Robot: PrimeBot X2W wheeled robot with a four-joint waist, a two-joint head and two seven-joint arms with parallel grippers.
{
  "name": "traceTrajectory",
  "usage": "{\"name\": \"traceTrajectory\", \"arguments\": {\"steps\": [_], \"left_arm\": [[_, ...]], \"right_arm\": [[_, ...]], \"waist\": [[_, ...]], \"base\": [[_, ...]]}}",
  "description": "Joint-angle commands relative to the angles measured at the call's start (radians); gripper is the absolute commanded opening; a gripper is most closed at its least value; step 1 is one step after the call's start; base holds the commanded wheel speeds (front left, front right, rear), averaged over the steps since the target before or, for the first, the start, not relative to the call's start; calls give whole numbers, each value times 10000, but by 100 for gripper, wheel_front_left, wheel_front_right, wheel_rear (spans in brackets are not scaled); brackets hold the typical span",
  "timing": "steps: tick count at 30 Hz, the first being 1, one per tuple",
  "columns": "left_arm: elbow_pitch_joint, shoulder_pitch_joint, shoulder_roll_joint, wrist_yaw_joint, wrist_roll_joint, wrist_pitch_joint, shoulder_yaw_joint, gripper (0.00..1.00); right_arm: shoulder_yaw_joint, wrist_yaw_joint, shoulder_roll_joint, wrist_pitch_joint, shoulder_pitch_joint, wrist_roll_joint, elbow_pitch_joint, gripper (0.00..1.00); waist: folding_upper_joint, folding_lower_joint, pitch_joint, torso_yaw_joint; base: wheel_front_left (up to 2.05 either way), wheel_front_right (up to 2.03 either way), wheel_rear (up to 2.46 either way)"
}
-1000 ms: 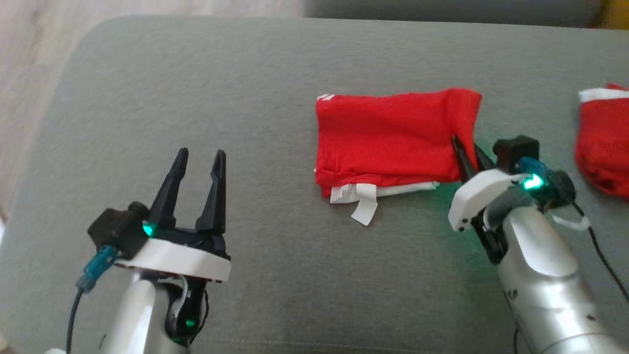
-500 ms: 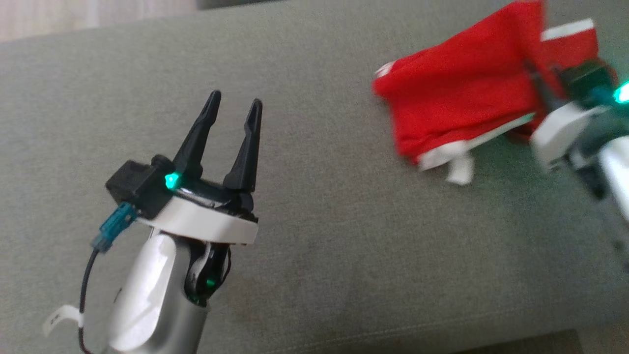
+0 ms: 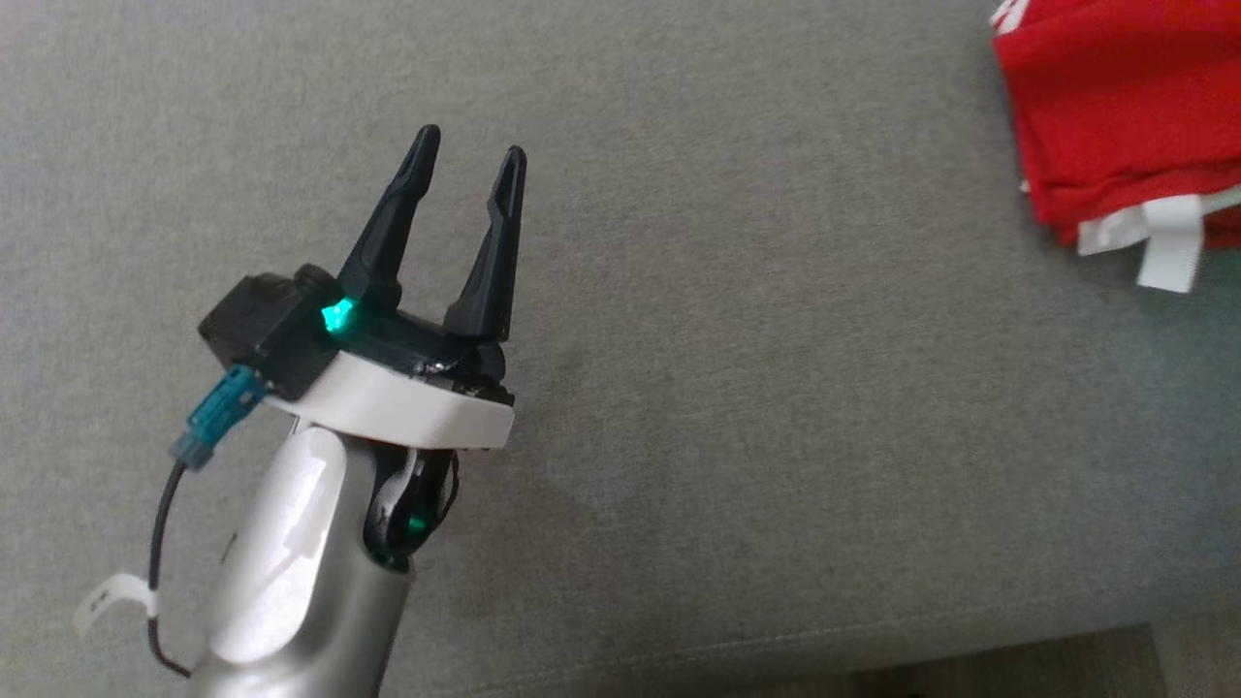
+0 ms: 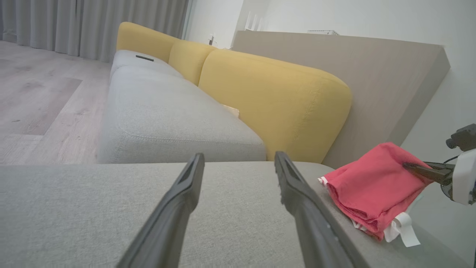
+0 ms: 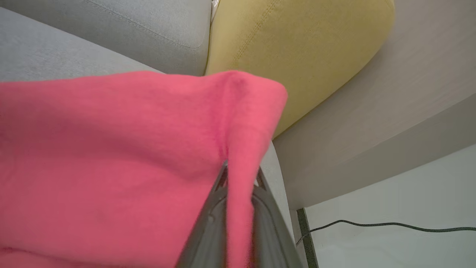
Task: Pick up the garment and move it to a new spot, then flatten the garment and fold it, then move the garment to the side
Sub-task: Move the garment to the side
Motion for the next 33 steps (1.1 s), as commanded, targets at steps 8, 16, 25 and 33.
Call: {"name": "traceTrajectory", "arguments": {"steps": [8, 16, 25, 33], "left_arm": [[-336, -427, 85, -59, 21, -51, 340, 100], [-255, -333, 85, -59, -42, -51, 503, 100], [-230, 262, 85, -59, -127, -51, 1052, 100], [-240, 989, 85, -59, -71, -51, 1656, 100]], "right_arm": [[-1292, 65, 28, 650, 781, -496, -522, 100], [-1744, 65, 653, 559, 1172, -967, -1689, 100], [-1488, 65, 1885, -34, 1415, -1035, -2978, 100], [-1190, 65, 3383, -982, 2324, -91, -3871, 100]], "waist": [[0, -1, 537, 363], [0, -1, 47, 335], [0, -1, -1353, 499], [0, -1, -2432, 869]], "base": [[0, 0, 0], [0, 0, 0], [0, 0, 0], [0, 0, 0]]}}
